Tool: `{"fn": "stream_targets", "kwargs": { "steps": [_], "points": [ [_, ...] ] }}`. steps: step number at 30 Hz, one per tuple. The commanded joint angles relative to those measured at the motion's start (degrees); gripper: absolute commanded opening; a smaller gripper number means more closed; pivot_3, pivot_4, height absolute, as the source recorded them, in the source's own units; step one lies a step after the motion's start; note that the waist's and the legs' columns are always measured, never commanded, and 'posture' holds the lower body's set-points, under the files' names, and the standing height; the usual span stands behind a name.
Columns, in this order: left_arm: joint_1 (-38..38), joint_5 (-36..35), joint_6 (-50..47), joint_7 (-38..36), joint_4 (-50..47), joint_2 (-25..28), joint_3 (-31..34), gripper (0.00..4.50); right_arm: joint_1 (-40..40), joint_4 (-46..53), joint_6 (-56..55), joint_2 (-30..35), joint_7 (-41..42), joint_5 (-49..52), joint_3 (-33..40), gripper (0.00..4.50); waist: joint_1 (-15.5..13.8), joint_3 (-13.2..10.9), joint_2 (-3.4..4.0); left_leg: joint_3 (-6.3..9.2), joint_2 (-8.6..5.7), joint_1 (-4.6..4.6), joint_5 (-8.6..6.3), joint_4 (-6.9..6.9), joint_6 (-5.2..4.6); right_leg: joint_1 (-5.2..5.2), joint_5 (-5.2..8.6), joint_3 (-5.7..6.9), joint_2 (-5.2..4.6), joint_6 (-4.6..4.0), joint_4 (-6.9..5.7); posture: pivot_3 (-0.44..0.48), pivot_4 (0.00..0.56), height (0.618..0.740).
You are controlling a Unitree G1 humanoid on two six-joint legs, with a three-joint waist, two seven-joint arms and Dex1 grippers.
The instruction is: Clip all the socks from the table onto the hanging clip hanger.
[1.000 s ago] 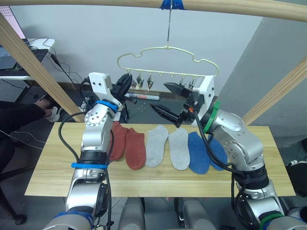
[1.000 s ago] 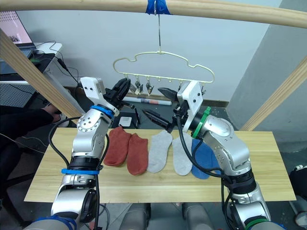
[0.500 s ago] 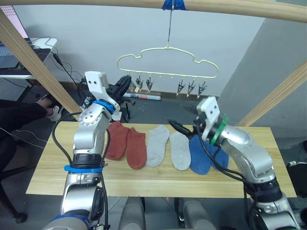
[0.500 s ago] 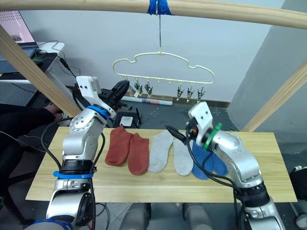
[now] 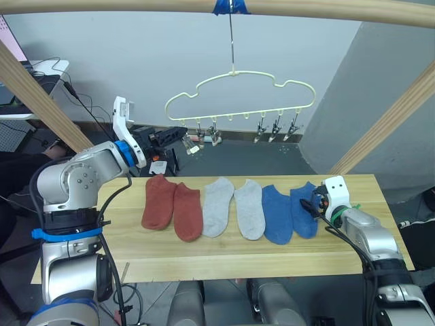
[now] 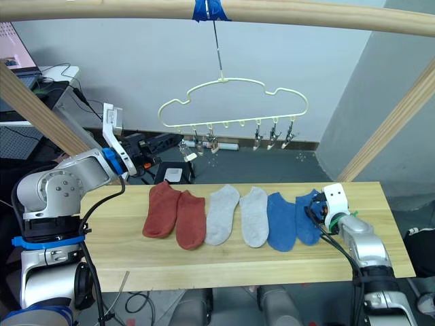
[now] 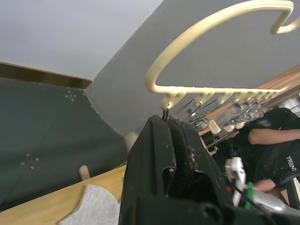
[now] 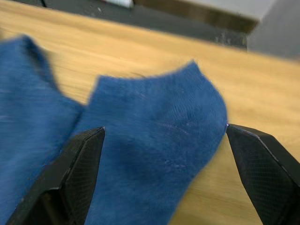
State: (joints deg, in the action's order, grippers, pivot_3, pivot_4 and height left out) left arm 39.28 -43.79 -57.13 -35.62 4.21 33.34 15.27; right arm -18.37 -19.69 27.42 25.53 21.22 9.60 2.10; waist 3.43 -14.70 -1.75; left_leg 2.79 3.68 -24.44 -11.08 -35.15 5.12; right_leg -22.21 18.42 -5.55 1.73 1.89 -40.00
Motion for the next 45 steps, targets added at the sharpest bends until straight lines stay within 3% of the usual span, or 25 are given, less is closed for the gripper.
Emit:
{"fn": "stream_targets", "kwargs": {
  "steps": [1,4,7,17,18,21,25,29,34,39,45],
  "points": [
    [0.1,0.0,0.4,-1.1,-1.4,0.6,-0.4,0.02,-2.5,-5.8,-3.4,-0.9,0.6,-0.5,1.1,4.28,-0.1,0.0,0.01,-0.01,0.0,-0.01,0.0,0.0,0.0,0.0,0.0,0.0,0.0,0.0,0.01,-0.001,0.26,0.74],
    [-0.7,-0.3,0.3,-1.0,-1.7,0.3,0.0,0.02,-3.4,-9.8,-5.0,-1.0,1.5,-1.9,-0.2,4.28,-0.2,0.0,0.01,-0.04,0.01,-0.02,0.0,0.01,0.01,0.0,0.0,-0.02,-0.01,0.0,0.05,0.007,0.259,0.74],
    [-1.0,-0.8,-0.3,-1.0,-1.9,0.4,0.5,0.0,-2.7,-11.1,-6.5,-0.4,2.6,-3.6,-1.4,3.66,-0.2,0.0,0.01,-0.01,0.02,-0.01,0.0,0.01,0.01,0.01,0.0,0.01,-0.01,0.01,0.05,0.018,0.257,0.74],
    [-1.8,-0.8,-0.5,-0.9,-1.8,0.5,0.8,0.0,2.0,-3.0,-11.2,1.2,5.0,-5.6,-2.3,0.16,-0.7,0.0,0.01,0.01,0.01,0.03,0.0,-0.01,0.01,0.09,0.01,0.02,-0.02,0.02,0.04,0.021,0.251,0.74],
    [-1.8,-0.8,-0.5,-0.9,-1.8,0.4,0.8,0.0,2.7,-0.8,-11.2,1.8,5.5,-5.6,-2.3,0.02,-0.7,0.0,0.01,0.01,0.0,0.02,0.0,0.0,0.01,0.09,0.01,0.01,-0.02,0.01,0.04,0.021,0.251,0.74],
    [-1.9,-1.1,-0.5,-1.1,-1.8,0.1,0.7,0.0,5.2,8.6,-10.5,5.0,8.6,-5.9,-3.0,0.02,-0.7,0.0,0.05,0.0,0.0,0.02,0.0,0.01,0.02,0.06,0.01,0.01,-0.03,0.01,0.04,0.024,0.236,0.74],
    [-2.2,-1.5,-0.9,-2.6,-1.6,0.5,0.1,0.0,7.6,29.0,0.8,8.3,16.8,2.5,-3.4,0.02,-0.2,0.0,0.07,-0.02,0.01,0.0,0.01,0.02,0.03,0.01,0.01,-0.02,-0.02,0.02,0.0,0.013,0.227,0.74],
    [-2.0,-1.9,-1.5,-3.3,-1.3,0.4,0.0,0.0,4.7,41.4,7.0,9.5,20.4,4.6,-9.2,0.02,-0.2,0.0,0.07,0.09,0.03,0.01,0.03,0.02,0.06,0.03,0.05,0.06,0.01,0.08,0.0,0.007,0.215,0.74],
    [-1.0,-1.9,-1.6,-3.2,-0.4,0.1,0.0,0.0,-2.0,42.6,9.2,2.6,17.4,1.4,-18.1,0.02,-0.3,0.0,0.06,0.08,0.01,-0.02,0.03,0.0,0.06,0.02,0.03,0.05,0.0,0.05,0.01,0.005,0.212,0.74],
    [-0.2,-1.9,-1.8,-3.8,-0.1,0.2,-0.3,0.0,-7.9,35.2,4.9,-2.5,15.1,-5.0,-25.2,0.02,-0.6,0.0,0.05,0.11,-0.02,-0.12,0.05,-0.03,0.08,-0.04,0.01,0.1,-0.05,0.01,0.04,0.007,0.21,0.74],
    [-0.1,-1.4,-1.2,-4.4,0.2,0.5,-0.4,0.0,-12.7,27.6,2.2,-6.2,13.5,-9.5,-27.5,0.02,-0.8,0.0,0.05,0.12,-0.02,-0.13,0.07,-0.03,0.12,-0.06,0.0,0.16,-0.08,0.0,0.02,0.015,0.211,0.74]
  ]
}}
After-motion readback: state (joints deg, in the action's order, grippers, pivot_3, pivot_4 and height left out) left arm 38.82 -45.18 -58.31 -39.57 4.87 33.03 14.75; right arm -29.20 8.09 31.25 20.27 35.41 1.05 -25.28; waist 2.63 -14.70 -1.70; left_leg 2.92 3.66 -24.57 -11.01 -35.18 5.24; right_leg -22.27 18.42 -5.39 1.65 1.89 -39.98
